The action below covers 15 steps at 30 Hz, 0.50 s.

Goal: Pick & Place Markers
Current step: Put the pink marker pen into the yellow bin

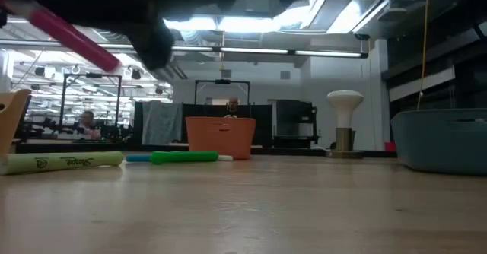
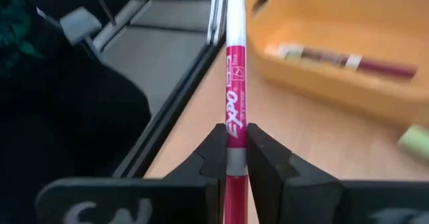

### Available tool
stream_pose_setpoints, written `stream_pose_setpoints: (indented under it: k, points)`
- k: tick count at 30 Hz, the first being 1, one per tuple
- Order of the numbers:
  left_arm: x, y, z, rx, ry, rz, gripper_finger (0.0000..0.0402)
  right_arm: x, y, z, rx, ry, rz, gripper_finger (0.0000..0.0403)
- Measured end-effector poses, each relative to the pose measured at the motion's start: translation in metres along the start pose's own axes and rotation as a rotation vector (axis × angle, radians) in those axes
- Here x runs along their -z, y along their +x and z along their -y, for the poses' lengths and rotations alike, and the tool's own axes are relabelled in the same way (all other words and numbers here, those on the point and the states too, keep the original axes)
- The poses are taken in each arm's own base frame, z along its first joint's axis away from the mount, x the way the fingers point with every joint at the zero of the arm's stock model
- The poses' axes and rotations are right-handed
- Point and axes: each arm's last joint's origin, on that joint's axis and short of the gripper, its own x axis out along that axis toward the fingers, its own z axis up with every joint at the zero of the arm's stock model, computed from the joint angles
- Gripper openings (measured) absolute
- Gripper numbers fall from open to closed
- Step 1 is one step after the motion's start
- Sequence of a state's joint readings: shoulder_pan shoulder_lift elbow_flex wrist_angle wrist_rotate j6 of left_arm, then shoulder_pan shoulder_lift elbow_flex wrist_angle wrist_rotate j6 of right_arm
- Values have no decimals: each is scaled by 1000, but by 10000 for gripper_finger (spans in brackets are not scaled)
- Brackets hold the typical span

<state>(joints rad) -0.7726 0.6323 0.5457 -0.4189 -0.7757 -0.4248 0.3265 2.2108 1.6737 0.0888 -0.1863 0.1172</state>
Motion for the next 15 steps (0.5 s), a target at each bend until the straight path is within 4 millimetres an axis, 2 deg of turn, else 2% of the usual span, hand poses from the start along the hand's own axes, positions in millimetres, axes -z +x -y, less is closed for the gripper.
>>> stream_pose_setpoints:
  k: [11,15]
  points:
    - [-1,3,-3,8,36,-21,5,-22,-4,13,81,-115,219,46]
    - [0,3,-1,91,65,-51,11,-22,-5,18,115,-120,231,46]
